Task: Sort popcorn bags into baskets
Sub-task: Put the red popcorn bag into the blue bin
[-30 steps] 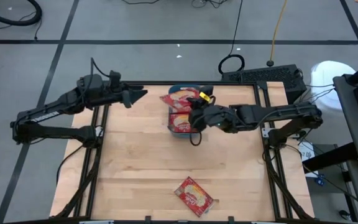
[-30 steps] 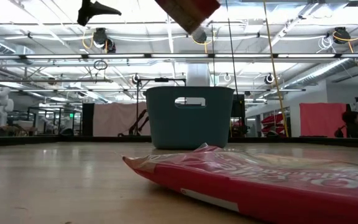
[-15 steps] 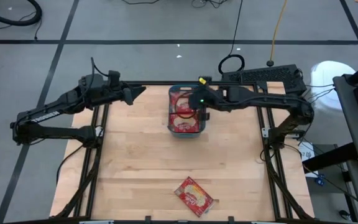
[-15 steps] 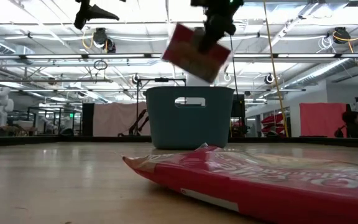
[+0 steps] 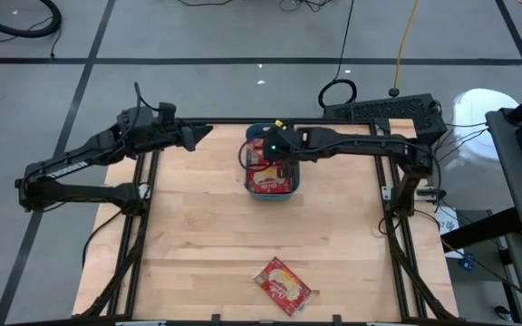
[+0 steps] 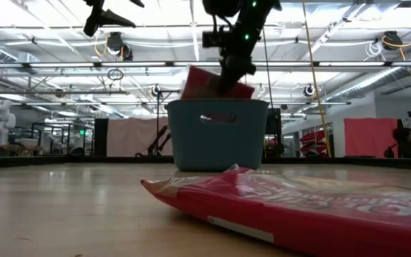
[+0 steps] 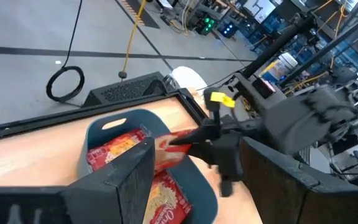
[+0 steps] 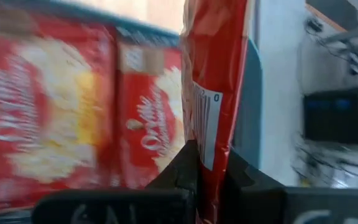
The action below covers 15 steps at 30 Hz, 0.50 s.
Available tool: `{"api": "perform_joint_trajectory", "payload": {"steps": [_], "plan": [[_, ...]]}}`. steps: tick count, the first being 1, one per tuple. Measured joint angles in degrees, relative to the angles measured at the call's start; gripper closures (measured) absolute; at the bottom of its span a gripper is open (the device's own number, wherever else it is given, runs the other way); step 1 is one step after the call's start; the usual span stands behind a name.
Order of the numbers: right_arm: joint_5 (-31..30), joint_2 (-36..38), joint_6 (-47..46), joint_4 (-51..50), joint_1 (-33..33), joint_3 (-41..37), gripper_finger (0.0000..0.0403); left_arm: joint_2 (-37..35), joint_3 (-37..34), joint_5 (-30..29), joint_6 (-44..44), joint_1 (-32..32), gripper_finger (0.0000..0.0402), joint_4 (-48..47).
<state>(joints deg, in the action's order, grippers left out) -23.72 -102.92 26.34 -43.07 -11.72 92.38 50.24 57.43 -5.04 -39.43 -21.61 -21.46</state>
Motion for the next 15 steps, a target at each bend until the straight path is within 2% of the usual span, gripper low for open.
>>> {"api": "perform_joint_trajectory", "payload": {"steps": [3, 7, 11, 15], "plan": [[-3.3, -1.5, 1.5, 0.3, -0.1, 0.0, 0.0392, 0.0, 0.0, 0.0, -0.1, 0.4, 0.0167, 0.1], [-3.5, -2.7, 3.0, 0.1, -0.7, 0.0, 0.0392, 0.0, 0.0, 0.0, -0.1, 0.6, 0.0167, 0.1], [-8.8, -4.0, 5.5, 0.4, -1.2, 0.0, 0.0392, 0.0, 0.0, 0.0, 0.2, 0.6, 0.0167, 0.0], [-9.4, -4.6, 7.5, 1.5, -1.8, 0.0, 0.0392, 0.0, 0.0, 0.0, 0.6, 0.6, 0.0167, -0.1]]}}
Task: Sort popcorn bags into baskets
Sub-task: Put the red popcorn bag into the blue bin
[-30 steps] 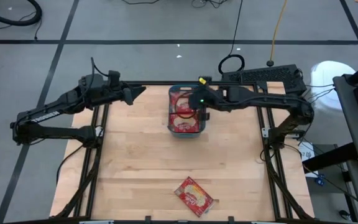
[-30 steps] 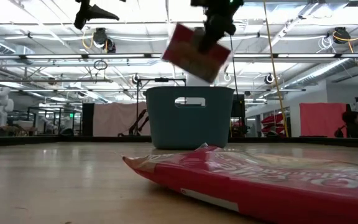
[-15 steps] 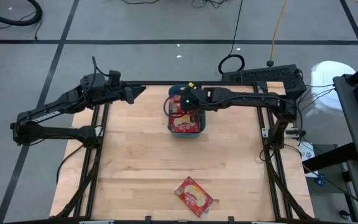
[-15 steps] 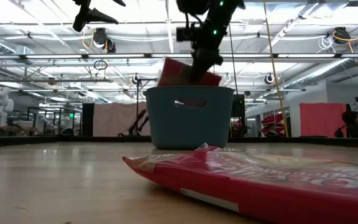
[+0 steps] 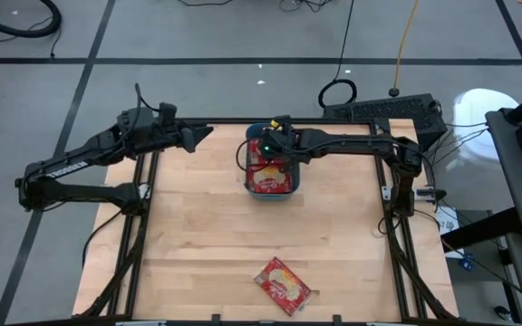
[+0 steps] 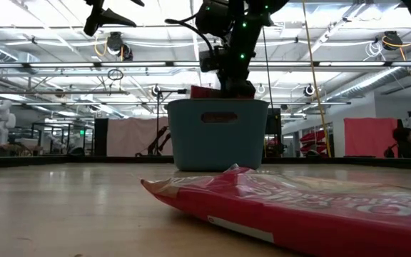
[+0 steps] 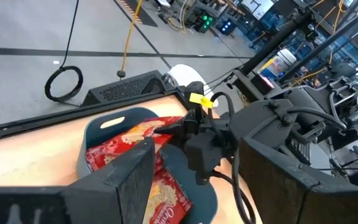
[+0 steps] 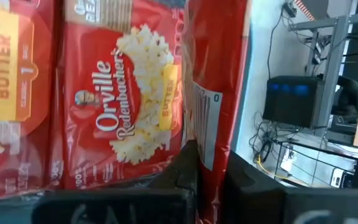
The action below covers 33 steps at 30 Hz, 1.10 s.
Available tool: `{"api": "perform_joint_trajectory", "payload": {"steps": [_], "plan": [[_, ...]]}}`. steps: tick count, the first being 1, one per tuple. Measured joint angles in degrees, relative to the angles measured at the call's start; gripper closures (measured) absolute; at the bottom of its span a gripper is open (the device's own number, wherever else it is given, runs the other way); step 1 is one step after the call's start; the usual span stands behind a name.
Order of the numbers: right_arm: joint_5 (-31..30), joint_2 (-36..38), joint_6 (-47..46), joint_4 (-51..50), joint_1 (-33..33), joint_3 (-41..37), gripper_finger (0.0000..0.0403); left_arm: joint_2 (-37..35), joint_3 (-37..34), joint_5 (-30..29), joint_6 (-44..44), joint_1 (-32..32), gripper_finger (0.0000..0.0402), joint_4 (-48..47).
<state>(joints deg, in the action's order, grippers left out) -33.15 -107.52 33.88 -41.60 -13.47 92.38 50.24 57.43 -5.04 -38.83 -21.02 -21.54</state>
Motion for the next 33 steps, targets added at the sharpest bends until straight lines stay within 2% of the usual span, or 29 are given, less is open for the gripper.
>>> {"api": "perform_joint_trajectory", "payload": {"steps": [7, 15, 21, 27, 33], "plan": [[0.4, -1.1, 0.0, -0.1, -0.8, 0.0, 0.0383, 0.0, 0.0, 0.0, -0.3, 0.0, 0.0167, -0.2], [5.9, -1.7, -4.2, 1.0, -1.1, 0.0, 0.0319, 0.0, 0.0, 0.3, -0.9, 0.0, 0.0167, -0.2], [6.6, -1.7, -10.3, 1.5, -1.3, 0.0, 0.0282, 0.0, 0.0, 1.0, -1.4, 0.5, 0.0167, -0.2], [16.7, -1.7, -15.9, 0.5, -1.9, 0.0, 0.0273, 0.0, 0.0, 1.1, -1.6, 1.8, 0.0167, -0.2], [16.6, -1.7, -23.5, -0.6, -3.0, 0.0, 0.0272, 0.0, 0.0, 1.1, -1.6, 2.9, 0.0167, -0.2]]}}
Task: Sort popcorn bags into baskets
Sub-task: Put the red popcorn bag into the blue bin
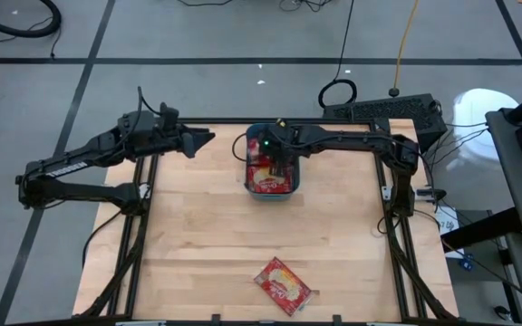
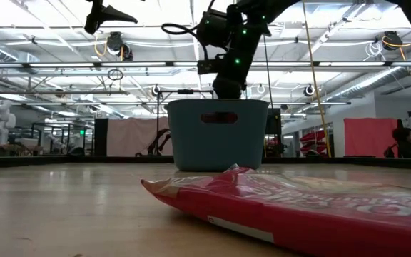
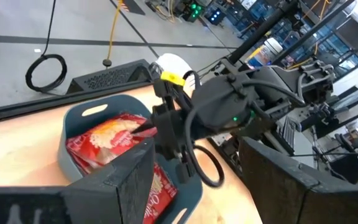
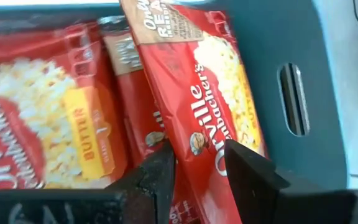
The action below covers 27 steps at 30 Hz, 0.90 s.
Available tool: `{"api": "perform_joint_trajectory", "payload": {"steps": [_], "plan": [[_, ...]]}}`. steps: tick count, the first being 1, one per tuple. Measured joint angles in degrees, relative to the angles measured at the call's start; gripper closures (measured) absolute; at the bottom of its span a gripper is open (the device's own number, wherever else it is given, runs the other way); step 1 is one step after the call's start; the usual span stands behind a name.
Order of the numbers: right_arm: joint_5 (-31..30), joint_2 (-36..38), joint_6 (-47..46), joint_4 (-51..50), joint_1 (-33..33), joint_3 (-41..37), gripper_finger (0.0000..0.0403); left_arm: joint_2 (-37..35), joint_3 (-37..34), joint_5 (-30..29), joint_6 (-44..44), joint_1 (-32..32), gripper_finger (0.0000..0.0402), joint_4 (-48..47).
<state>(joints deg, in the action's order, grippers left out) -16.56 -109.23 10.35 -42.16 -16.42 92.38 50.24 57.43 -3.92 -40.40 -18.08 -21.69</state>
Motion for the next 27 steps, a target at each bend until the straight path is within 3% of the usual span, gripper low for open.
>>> {"api": "perform_joint_trajectory", "payload": {"steps": [5, 17, 23, 27], "plan": [[0.5, 0.0, -1.0, 1.2, -1.4, 0.0, 0.0272, 0.0, 0.0, 0.0, 0.0, 0.2, 0.0167, -0.8], [16.2, 0.0, -7.9, 2.5, -3.5, 0.0, 0.0266, 0.0, 0.0, 1.4, -0.9, 0.2, 0.0167, -2.9], [17.5, 0.7, -8.8, 4.0, -4.2, 0.0, 0.0251, 0.0, 0.0, 1.4, -0.9, 0.2, 0.0167, -2.9], [23.8, 0.8, -8.1, 4.1, -4.8, 0.0, 0.0265, 0.0, 0.0, 1.5, -1.1, 0.2, 0.0167, -2.8]]}}
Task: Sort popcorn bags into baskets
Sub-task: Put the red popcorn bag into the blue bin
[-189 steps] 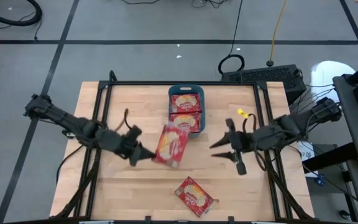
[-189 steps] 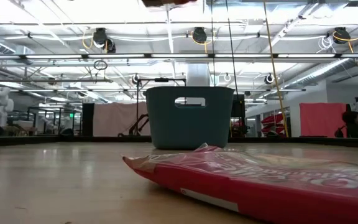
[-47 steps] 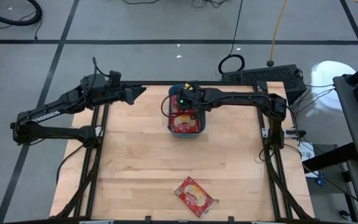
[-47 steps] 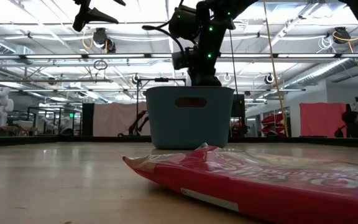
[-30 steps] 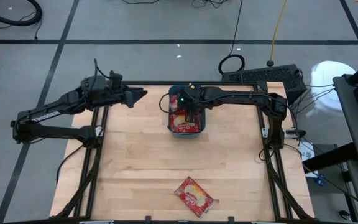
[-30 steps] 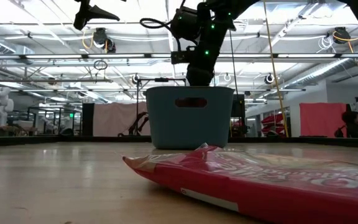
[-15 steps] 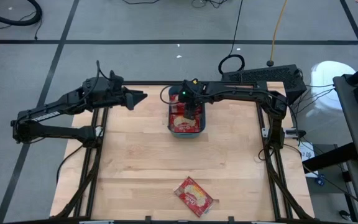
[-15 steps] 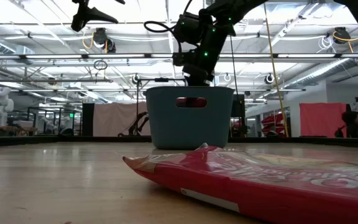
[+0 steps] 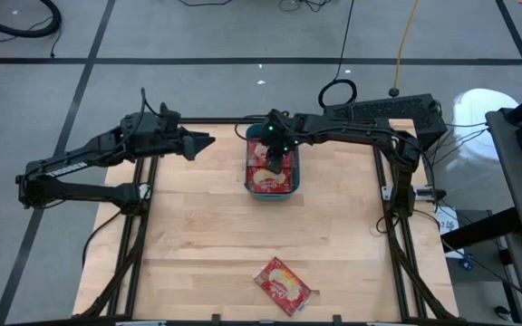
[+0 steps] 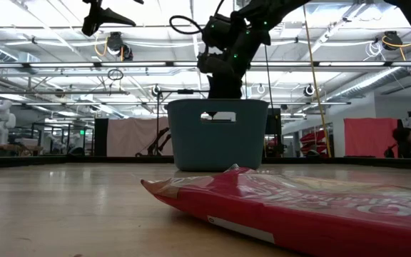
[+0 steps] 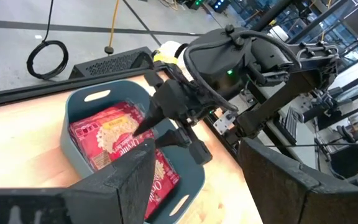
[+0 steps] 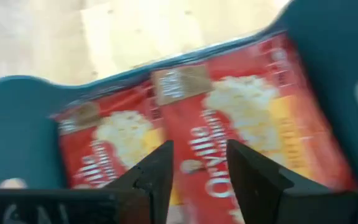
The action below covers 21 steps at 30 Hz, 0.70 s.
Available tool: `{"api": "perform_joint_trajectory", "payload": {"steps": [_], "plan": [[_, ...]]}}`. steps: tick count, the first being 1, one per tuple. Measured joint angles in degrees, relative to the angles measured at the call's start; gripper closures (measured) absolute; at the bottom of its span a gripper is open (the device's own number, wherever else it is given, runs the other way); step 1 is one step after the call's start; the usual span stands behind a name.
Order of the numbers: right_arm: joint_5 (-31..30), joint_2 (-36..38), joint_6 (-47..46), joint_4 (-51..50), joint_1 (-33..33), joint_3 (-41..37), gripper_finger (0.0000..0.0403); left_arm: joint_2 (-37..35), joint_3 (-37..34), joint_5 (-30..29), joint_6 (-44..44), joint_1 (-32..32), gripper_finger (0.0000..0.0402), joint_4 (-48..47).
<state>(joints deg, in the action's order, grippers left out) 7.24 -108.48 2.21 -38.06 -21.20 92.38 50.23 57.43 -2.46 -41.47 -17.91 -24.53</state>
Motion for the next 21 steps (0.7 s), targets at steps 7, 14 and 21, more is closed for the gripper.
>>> {"api": "perform_joint_trajectory", "payload": {"steps": [7, 14, 21], "plan": [[5.0, -0.5, 0.3, 0.1, -0.2, 0.0, 0.0349, 0.0, 0.0, 0.0, 0.0, 0.0, 0.0167, 0.0], [2.1, -1.8, 3.0, 0.6, -1.2, -0.3, 0.0394, 0.0, 0.0, 0.0, 0.3, 0.0, 0.0167, -0.1], [0.5, -2.3, 3.3, 4.0, -3.6, -4.4, 0.0399, 0.0, 0.0, -0.2, 0.5, 0.0, 0.0167, -0.2]]}}
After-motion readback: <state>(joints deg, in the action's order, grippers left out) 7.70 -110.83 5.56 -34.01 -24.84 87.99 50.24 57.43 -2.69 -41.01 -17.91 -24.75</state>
